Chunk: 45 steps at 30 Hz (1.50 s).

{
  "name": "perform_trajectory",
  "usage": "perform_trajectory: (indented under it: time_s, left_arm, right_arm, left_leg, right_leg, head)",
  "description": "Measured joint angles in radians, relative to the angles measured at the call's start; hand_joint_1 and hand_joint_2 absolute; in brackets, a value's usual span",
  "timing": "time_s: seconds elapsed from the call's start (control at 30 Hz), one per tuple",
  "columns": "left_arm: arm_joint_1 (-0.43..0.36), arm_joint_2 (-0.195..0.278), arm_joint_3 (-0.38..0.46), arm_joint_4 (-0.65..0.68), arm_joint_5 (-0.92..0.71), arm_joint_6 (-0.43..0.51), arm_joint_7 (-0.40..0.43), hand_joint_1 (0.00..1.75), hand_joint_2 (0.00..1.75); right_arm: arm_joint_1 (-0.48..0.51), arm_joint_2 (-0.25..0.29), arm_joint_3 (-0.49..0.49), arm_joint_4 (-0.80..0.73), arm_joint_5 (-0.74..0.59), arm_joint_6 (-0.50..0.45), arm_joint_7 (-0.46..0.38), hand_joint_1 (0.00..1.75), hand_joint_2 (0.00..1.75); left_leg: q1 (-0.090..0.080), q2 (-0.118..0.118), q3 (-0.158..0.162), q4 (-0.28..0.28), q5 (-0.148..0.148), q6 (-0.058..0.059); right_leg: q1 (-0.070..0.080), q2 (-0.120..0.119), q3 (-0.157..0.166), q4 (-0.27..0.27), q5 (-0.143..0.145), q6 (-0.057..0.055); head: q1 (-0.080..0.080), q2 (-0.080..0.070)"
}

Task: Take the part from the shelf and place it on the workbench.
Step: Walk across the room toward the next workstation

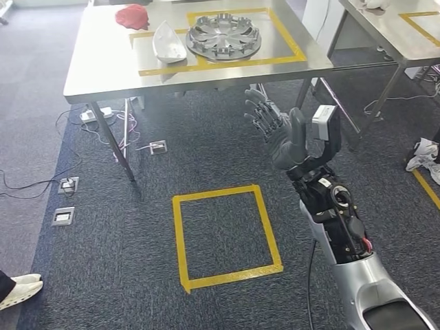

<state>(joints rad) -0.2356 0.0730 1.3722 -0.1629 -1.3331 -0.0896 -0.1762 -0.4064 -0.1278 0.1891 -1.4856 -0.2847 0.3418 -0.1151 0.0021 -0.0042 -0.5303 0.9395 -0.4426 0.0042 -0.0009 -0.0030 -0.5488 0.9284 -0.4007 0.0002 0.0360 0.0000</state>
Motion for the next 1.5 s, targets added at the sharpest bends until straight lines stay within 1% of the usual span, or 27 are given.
perform_trajectory:
  time_s: [0.1,0.23,0.27,0.3,0.43,0.63,0.7,0.73,0.83,0.87,0.9,0.93,0.97,1.0,1.03,1.07,1.1,1.13,1.17,1.2,1.23,1.27,1.33,1.37,1.4,1.43,1.5]
  left_arm:
    - [0.0,0.0,0.0,0.0,-0.002,0.0,0.0,0.0,0.0]
    - [-0.001,-0.001,0.0,0.0,-0.004,0.001,0.0,0.0,0.0]
    - [-0.002,-0.001,0.0,0.0,-0.004,0.001,0.0,0.0,0.0]
    - [-0.002,-0.001,0.0,0.0,-0.004,0.002,0.0,0.0,0.0]
    - [-0.004,-0.001,0.0,0.0,-0.007,0.003,0.0,0.0,0.0]
    - [-0.005,-0.003,0.0,0.0,-0.01,0.003,0.0,0.0,0.0]
    - [-0.005,-0.004,0.0,0.0,-0.01,0.003,0.0,0.0,0.0]
    - [-0.005,-0.004,0.0,0.0,-0.01,0.003,0.0,0.0,0.0]
    - [-0.007,-0.003,0.0,0.0,-0.011,0.004,0.0,0.0,0.0]
    - [-0.007,-0.003,0.0,0.0,-0.011,0.004,0.0,0.0,0.0]
    - [-0.008,-0.003,0.0,0.0,-0.011,0.004,0.0,0.0,0.0]
    - [-0.009,-0.004,0.0,0.0,-0.011,0.004,0.0,0.0,0.0]
    - [-0.009,-0.004,0.0,0.0,-0.011,0.004,0.0,0.0,0.0]
    - [-0.009,-0.004,0.0,0.0,-0.011,0.005,0.0,0.0,0.0]
    - [-0.009,-0.005,0.0,0.0,-0.011,0.005,0.0,0.0,0.0]
    - [-0.008,-0.005,0.0,0.0,-0.011,0.005,0.0,0.0,0.0]
    - [-0.008,-0.006,0.0,0.0,-0.011,0.005,0.0,0.0,0.0]
    - [-0.008,-0.006,0.0,0.0,-0.011,0.005,0.0,0.0,0.0]
    - [-0.008,-0.005,0.0,0.0,-0.011,0.005,0.0,0.0,0.0]
    - [-0.009,-0.004,0.0,0.0,-0.011,0.005,0.0,0.0,0.0]
    - [-0.009,-0.004,0.0,0.0,-0.012,0.005,0.0,0.0,0.0]
    - [-0.009,-0.003,0.0,0.0,-0.012,0.005,0.0,0.0,0.0]
    - [-0.01,-0.003,0.0,0.0,-0.013,0.006,0.0,0.0,0.0]
    - [-0.011,-0.003,0.0,0.0,-0.013,0.006,0.0,0.0,0.0]
    - [-0.011,-0.003,0.0,0.0,-0.013,0.006,0.0,0.0,0.0]
    - [-0.012,-0.003,0.0,0.0,-0.013,0.006,0.0,0.0,0.0]
    - [-0.011,-0.004,0.0,0.0,-0.013,0.006,0.0,0.0,0.0]
  right_arm:
    - [0.001,0.0,-0.002,0.0,-0.001,-0.001,0.0,0.0,0.0]
    - [0.004,0.0,-0.003,0.0,-0.001,-0.004,-0.001,0.0,0.0]
    - [0.004,0.0,-0.003,-0.001,-0.001,-0.005,-0.001,0.0,0.0]
    - [0.004,0.0,-0.004,-0.002,-0.001,-0.006,-0.001,0.0,0.0]
    - [0.006,0.0,-0.006,-0.006,-0.002,-0.008,0.001,0.0,0.0]
    - [0.008,0.0,-0.011,-0.006,-0.008,-0.008,0.006,0.0,0.0]
    - [0.008,0.0,-0.011,-0.006,-0.012,-0.008,0.006,0.0,0.0]
    - [0.008,0.001,-0.011,-0.006,-0.014,-0.008,0.006,0.0,0.0]
    - [0.009,0.001,-0.013,-0.011,-0.015,-0.008,0.006,0.0,0.0]
    - [0.008,0.002,-0.014,-0.013,-0.015,-0.008,0.006,0.0,0.0]
    - [0.008,0.002,-0.016,-0.015,-0.015,-0.008,0.006,0.0,0.0]
    - [0.009,0.002,-0.017,-0.016,-0.015,-0.008,0.006,0.0,0.0]
    - [0.012,0.002,-0.019,-0.016,-0.015,-0.008,0.006,0.0,0.0]
    - [0.015,0.002,-0.02,-0.016,-0.016,-0.008,0.007,0.0,0.0]
    - [0.019,0.002,-0.021,-0.016,-0.016,-0.009,0.007,0.0,0.0]
    - [0.021,0.002,-0.022,-0.016,-0.016,-0.009,0.007,0.0,0.0]
    - [0.023,0.002,-0.023,-0.016,-0.016,-0.009,0.007,0.0,0.0]
    - [0.023,0.002,-0.025,-0.016,-0.016,-0.009,0.007,0.0,0.0]
    - [0.023,0.002,-0.026,-0.016,-0.016,-0.009,0.007,0.0,0.0]
    - [0.022,0.002,-0.027,-0.016,-0.016,-0.009,0.007,0.0,0.0]
    - [0.023,0.002,-0.027,-0.016,-0.016,-0.009,0.008,0.0,0.0]
    - [0.024,0.002,-0.028,-0.016,-0.016,-0.01,0.009,0.0,0.0]
    - [0.026,0.002,-0.028,-0.017,-0.016,-0.011,0.009,0.0,0.0]
    - [0.025,0.003,-0.029,-0.019,-0.016,-0.012,0.009,0.0,0.0]
    - [0.024,0.003,-0.029,-0.02,-0.017,-0.012,0.008,0.0,0.0]
    - [0.023,0.003,-0.03,-0.022,-0.017,-0.012,0.008,0.0,0.0]
    - [0.025,0.003,-0.029,-0.023,-0.018,-0.012,0.008,0.0,0.0]
  left_leg:
    - [-0.001,0.0,0.0,0.001,-0.001,0.002]
    - [-0.009,0.0,-0.003,0.009,-0.007,0.015]
    - [-0.009,0.0,-0.003,0.009,-0.007,0.016]
    - [-0.007,0.0,-0.002,0.006,-0.006,0.018]
    - [-0.003,0.0,0.001,-0.002,-0.002,0.014]
    - [-0.005,0.0,0.001,-0.001,-0.003,0.014]
    - [-0.005,0.0,0.001,-0.001,-0.003,0.014]
    - [-0.007,0.0,0.0,0.001,-0.004,0.016]
    - [-0.006,0.002,0.006,-0.01,-0.001,0.03]
    - [-0.001,0.004,0.012,-0.019,0.004,0.034]
    - [0.003,0.006,0.019,-0.028,0.007,0.037]
    - [0.005,0.008,0.023,-0.031,0.008,0.038]
    - [0.006,0.008,0.024,-0.032,0.008,0.038]
    - [0.007,0.009,0.025,-0.032,0.007,0.037]
    - [0.008,0.009,0.026,-0.032,0.005,0.035]
    - [0.01,0.009,0.029,-0.031,0.002,0.031]
    - [0.014,0.009,0.033,-0.028,-0.002,0.024]
    - [0.019,0.009,0.037,-0.024,-0.009,0.016]
    - [0.021,0.008,0.04,-0.018,-0.017,0.006]
    - [0.02,0.008,0.039,-0.009,-0.023,-0.003]
    - [0.019,0.008,0.037,-0.003,-0.028,-0.011]
    - [0.018,0.009,0.034,0.0,-0.03,-0.017]
    - [0.021,0.012,0.034,0.001,-0.035,-0.026]
    - [0.023,0.013,0.031,0.013,-0.044,-0.03]
    - [0.024,0.013,0.017,0.044,-0.064,-0.033]
    - [0.025,0.012,-0.009,0.099,-0.091,-0.036]
    - [0.024,0.011,-0.094,0.252,-0.15,-0.036]
  right_leg:
    - [0.0,0.0,0.001,-0.003,0.001,0.003]
    - [-0.009,0.0,0.003,-0.007,0.002,0.025]
    - [-0.009,0.0,0.003,-0.008,0.002,0.027]
    - [-0.008,0.0,0.003,-0.007,0.001,0.028]
    - [-0.004,0.001,0.004,-0.006,-0.001,0.014]
    - [-0.006,0.001,0.004,-0.007,-0.001,0.016]
    - [-0.006,0.001,0.003,-0.007,-0.002,0.017]
    - [-0.007,0.001,0.004,-0.009,0.0,0.02]
    - [-0.01,0.001,0.007,-0.014,0.001,0.036]
    - [-0.009,0.001,0.0,0.003,-0.01,0.038]
    - [-0.008,0.002,-0.017,0.043,-0.033,0.04]
    - [-0.01,0.002,-0.043,0.102,-0.063,0.041]
    - [-0.012,0.002,-0.082,0.181,-0.098,0.044]
    - [-0.015,0.002,-0.119,0.254,-0.124,0.047]
    - [-0.019,0.002,-0.144,0.301,-0.134,0.05]
    - [-0.023,0.001,-0.151,0.308,-0.122,0.053]
    - [-0.027,0.0,-0.134,0.268,-0.09,0.056]
    - [-0.032,-0.002,-0.1,0.194,-0.047,0.061]
    - [-0.033,-0.004,-0.064,0.121,-0.016,0.066]
    - [-0.034,-0.004,-0.039,0.066,0.002,0.064]
    - [-0.033,-0.004,-0.026,0.036,0.006,0.059]
    - [-0.03,-0.002,-0.026,0.032,-0.002,0.051]
    - [-0.028,0.003,-0.028,0.035,-0.006,0.03]
    - [-0.028,0.005,-0.027,0.035,-0.008,0.021]
    - [-0.028,0.006,-0.024,0.034,-0.009,0.014]
    - [-0.028,0.006,-0.023,0.033,-0.01,0.008]
    - [-0.023,0.009,-0.022,0.033,-0.012,0.0]
  head:
    - [0.003,0.0]
    - [0.0,0.0]
    - [-0.002,0.0]
    - [-0.003,0.0]
    - [0.0,0.0]
    - [0.003,0.0]
    - [0.002,0.0]
    - [0.001,0.0]
    - [-0.004,0.0]
    - [-0.003,0.0]
    - [0.0,0.0]
    - [0.003,0.0]
    - [0.006,0.0]
    - [0.008,0.0]
    - [0.009,0.0]
    - [0.01,0.0]
    - [0.012,0.0]
    - [0.014,0.0]
    - [0.017,0.0]
    - [0.021,0.0]
    - [0.023,0.0]
    - [0.022,0.0]
    - [0.013,0.0]
    - [0.008,0.0]
    - [0.004,0.0]
    - [-0.003,0.0]
    - [-0.014,0.0]
